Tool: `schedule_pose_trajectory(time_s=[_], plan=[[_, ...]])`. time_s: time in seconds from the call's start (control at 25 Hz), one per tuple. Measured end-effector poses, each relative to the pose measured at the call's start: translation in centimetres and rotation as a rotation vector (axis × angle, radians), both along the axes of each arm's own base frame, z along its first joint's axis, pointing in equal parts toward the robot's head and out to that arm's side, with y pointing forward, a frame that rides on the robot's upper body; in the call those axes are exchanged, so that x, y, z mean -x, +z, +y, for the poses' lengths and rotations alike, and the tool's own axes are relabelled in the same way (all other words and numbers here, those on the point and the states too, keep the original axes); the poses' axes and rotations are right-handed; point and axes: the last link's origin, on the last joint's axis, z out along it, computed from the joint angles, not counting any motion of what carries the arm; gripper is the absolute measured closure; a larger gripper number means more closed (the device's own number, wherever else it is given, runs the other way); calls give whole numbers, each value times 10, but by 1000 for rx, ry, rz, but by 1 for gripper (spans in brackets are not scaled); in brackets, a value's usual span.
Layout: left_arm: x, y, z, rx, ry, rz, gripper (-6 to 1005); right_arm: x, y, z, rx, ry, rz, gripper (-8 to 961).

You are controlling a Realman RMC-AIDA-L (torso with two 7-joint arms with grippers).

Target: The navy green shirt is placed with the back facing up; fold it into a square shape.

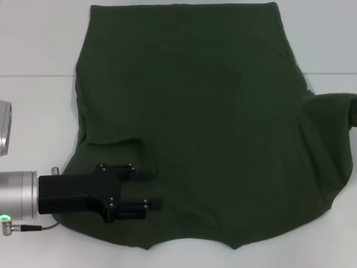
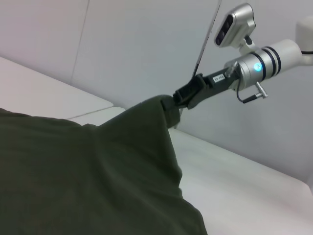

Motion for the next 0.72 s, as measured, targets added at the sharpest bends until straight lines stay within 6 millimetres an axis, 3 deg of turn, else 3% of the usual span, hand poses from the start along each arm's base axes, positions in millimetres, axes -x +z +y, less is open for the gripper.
schedule_pose_trajectory(time_s=[0.36,0.72], plan=[[-1,0,0,0,-2,-1,249,-19,-12,-6,9,-66,-78,923],[-2,0,1,0,-5,-1,249,-4,-18,6,4,-50,-58,922]])
